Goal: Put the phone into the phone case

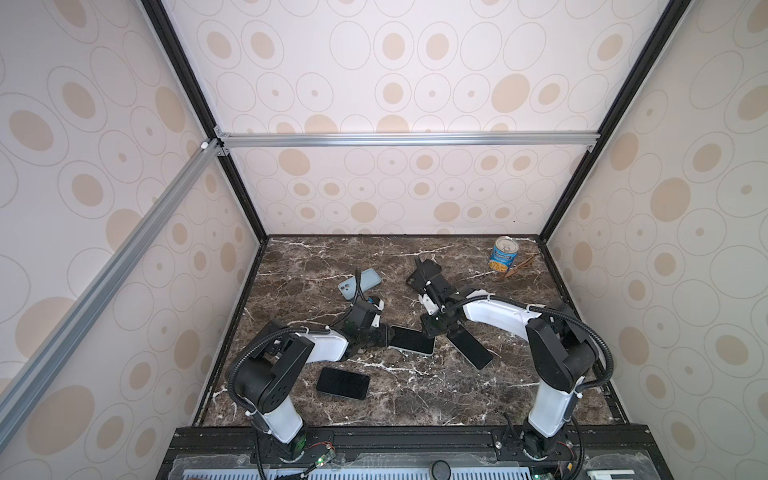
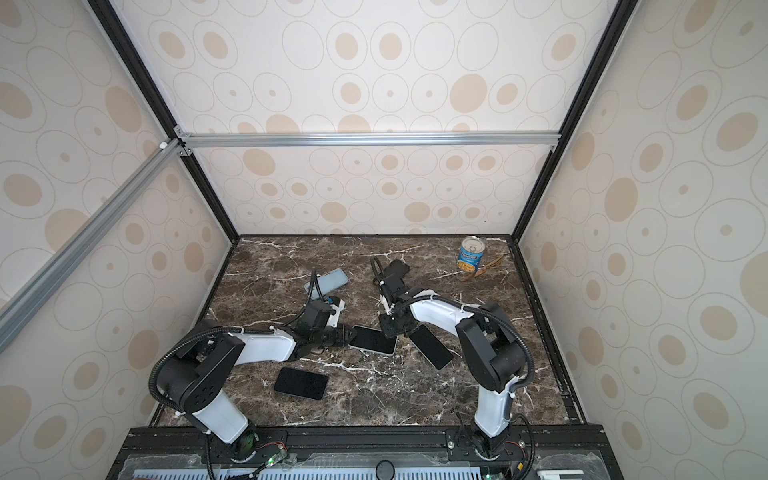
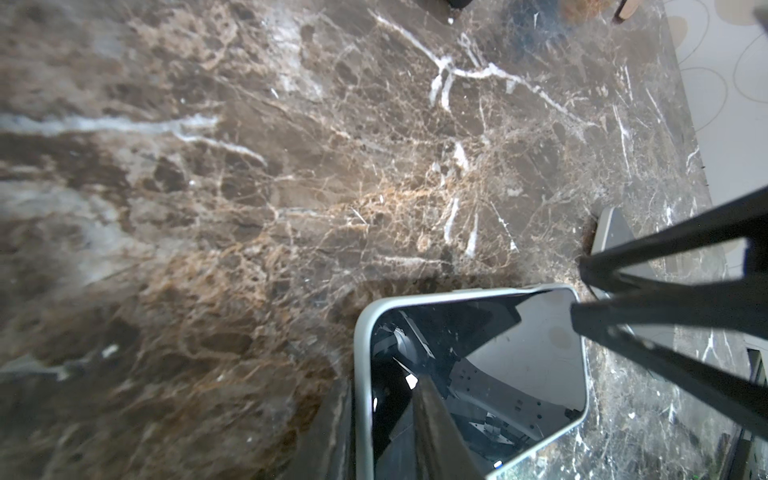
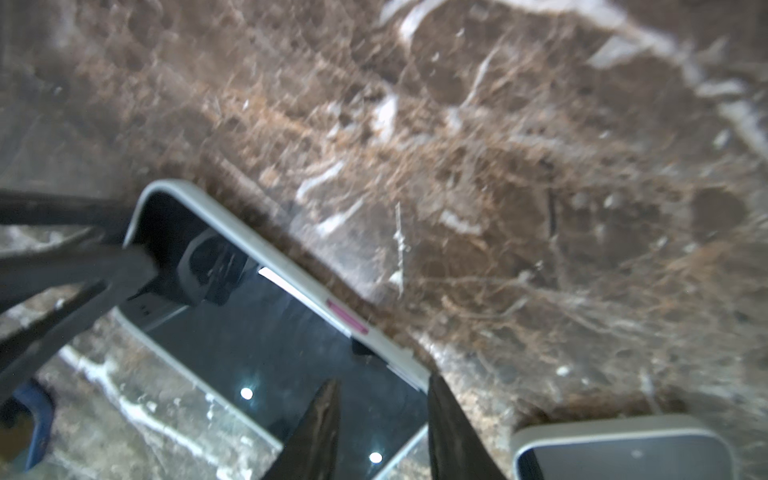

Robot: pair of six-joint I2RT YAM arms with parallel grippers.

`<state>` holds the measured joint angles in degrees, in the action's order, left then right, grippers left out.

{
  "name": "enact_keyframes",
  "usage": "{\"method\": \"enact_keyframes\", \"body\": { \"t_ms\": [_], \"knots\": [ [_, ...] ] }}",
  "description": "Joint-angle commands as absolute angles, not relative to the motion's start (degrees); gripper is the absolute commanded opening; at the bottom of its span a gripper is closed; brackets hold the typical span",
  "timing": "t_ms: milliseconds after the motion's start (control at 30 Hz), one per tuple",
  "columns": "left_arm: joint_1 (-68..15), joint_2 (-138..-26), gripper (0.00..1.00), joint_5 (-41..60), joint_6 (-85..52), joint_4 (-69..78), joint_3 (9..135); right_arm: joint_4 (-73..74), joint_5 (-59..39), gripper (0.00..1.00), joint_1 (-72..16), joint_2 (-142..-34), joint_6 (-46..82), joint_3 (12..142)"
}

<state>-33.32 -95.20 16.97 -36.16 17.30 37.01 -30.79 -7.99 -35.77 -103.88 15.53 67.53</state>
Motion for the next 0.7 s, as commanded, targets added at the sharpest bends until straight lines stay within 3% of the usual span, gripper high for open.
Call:
{"method": "enact_keyframes", "body": {
  "t_ms": [0, 100, 133, 167, 300, 433, 667],
  "knots": [
    [-33.17, -92.57, 0.29, 14.99, -35.17, 13.42, 38.08, -29.84, -12.63, 0.61, -36.58, -101.92, 9.82, 65.06],
    [-33.2, -89.31, 0.32, 13.29, -33.56, 10.82, 39.47, -30.45, -15.46, 0.75, -36.72, -102.28, 5.51, 65.69],
    [-33.2, -87.77, 0.33, 12.3, -32.56, 9.22, 40.43, -31.1, -15.85, 0.91, -36.82, -102.75, 3.99, 66.42],
    [-33.12, -86.11, 0.35, 11.16, -31.25, 7.22, 41.46, -31.82, -15.64, 1.0, -37.1, -103.16, 2.33, 67.21],
    [-32.84, -78.39, 0.46, 6.14, -24.78, -0.79, 46.07, -33.3, -11.33, 0.99, -39.14, -104.09, -4.66, 69.21],
    [-32.19, -69.18, 0.65, -0.52, -17.58, -6.34, 48.33, -33.38, -8.58, 0.99, -41.27, -104.43, -12.39, 69.76],
    [-31.32, -54.84, 0.87, -12.41, -7.84, -6.18, 42.73, -36.12, -8.77, 0.99, -42.01, -106.84, -21.11, 72.83]
  ]
}}
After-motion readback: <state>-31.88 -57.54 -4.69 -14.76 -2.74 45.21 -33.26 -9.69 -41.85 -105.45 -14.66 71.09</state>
